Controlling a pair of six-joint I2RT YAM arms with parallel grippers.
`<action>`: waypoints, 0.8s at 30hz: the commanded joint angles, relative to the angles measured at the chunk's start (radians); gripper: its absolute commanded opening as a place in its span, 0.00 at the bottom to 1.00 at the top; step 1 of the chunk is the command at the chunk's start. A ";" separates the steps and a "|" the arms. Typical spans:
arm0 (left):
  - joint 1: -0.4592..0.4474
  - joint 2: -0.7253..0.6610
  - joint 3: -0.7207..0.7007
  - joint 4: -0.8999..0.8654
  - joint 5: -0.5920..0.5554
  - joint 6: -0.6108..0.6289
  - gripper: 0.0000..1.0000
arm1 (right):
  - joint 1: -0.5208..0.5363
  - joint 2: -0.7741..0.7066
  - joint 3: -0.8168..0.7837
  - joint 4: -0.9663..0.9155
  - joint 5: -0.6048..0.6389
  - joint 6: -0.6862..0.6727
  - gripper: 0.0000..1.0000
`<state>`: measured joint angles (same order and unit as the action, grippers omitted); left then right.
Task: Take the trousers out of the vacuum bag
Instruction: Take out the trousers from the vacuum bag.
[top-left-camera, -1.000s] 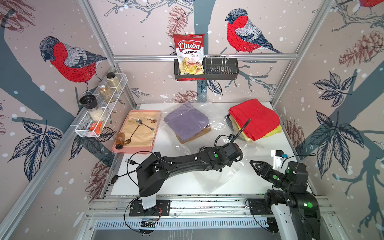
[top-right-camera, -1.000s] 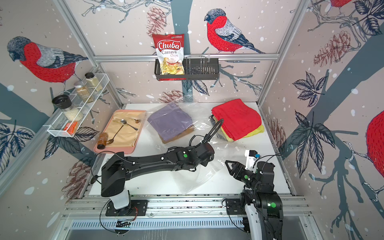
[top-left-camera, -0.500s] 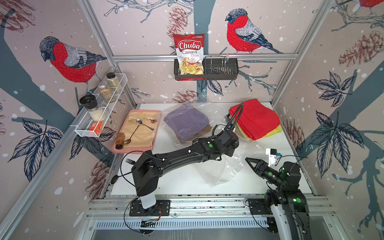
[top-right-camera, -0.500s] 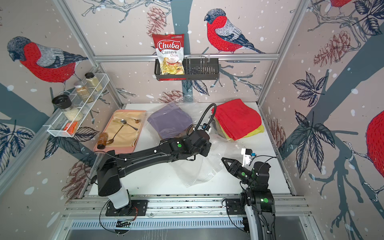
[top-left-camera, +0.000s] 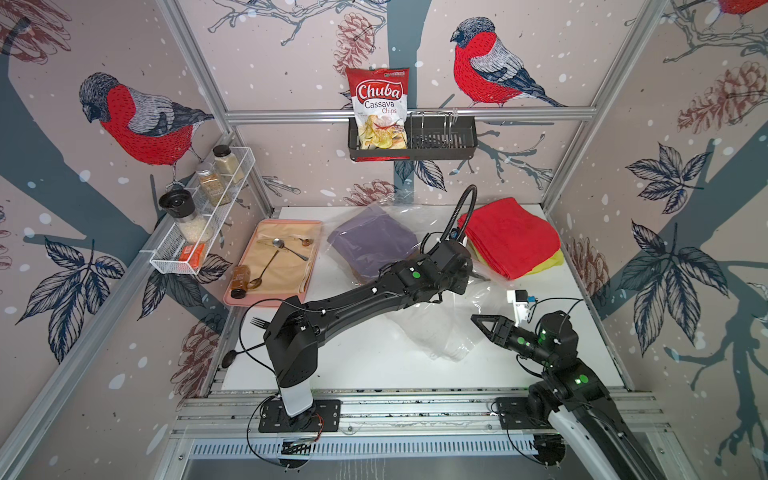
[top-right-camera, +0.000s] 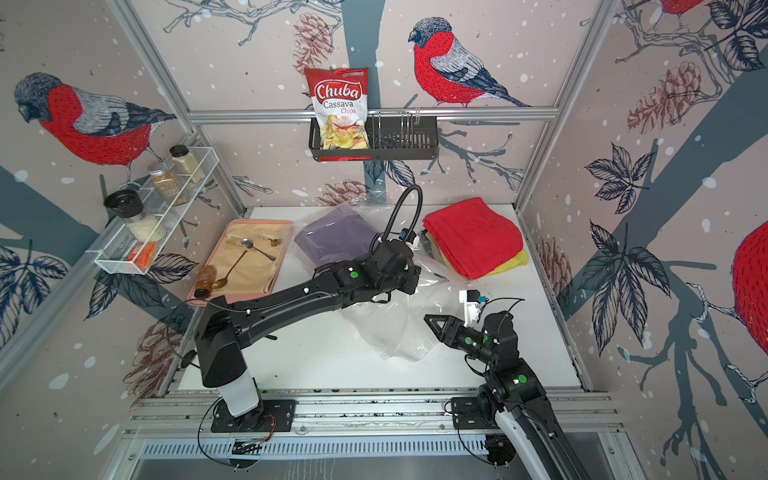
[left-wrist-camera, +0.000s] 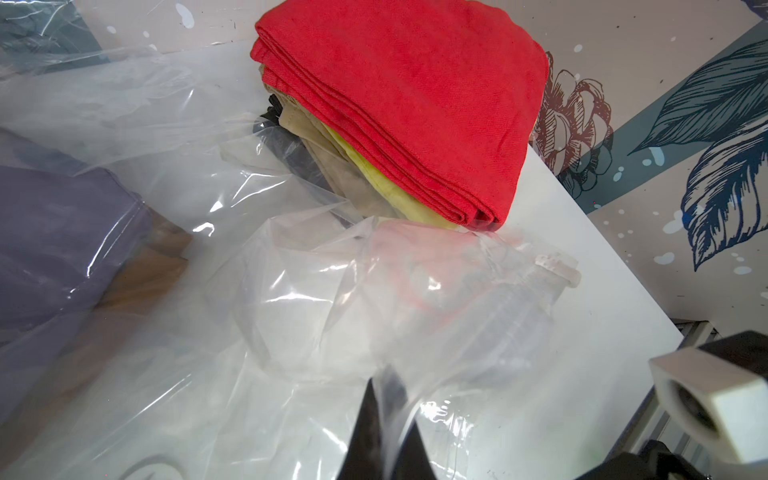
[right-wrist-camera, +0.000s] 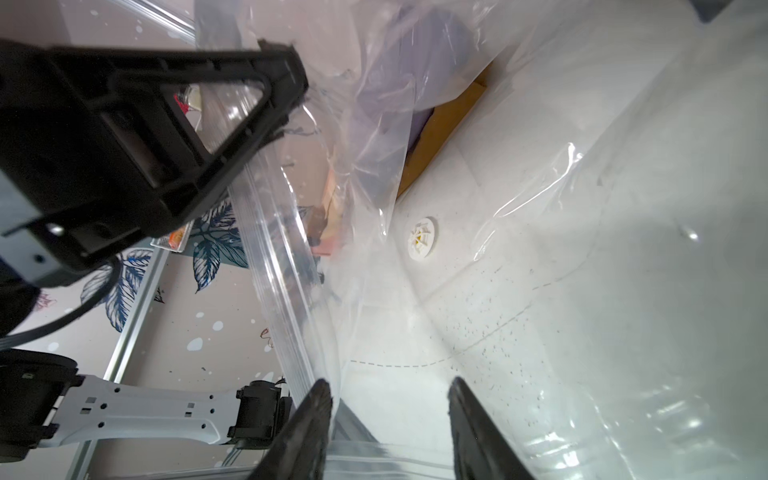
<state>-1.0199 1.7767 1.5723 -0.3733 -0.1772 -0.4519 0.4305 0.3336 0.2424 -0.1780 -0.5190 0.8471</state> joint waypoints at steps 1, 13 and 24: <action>0.011 0.001 0.021 0.017 0.019 0.012 0.00 | 0.137 0.071 -0.004 0.129 0.237 0.013 0.47; 0.020 -0.062 0.022 -0.036 0.058 0.022 0.00 | 0.397 0.580 0.035 0.550 0.473 -0.020 0.48; 0.022 -0.176 -0.043 -0.060 0.041 0.028 0.00 | 0.330 1.012 0.210 0.876 0.281 0.031 0.52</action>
<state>-1.0000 1.6272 1.5311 -0.4301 -0.1280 -0.4435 0.7673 1.2881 0.4091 0.5556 -0.1783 0.8654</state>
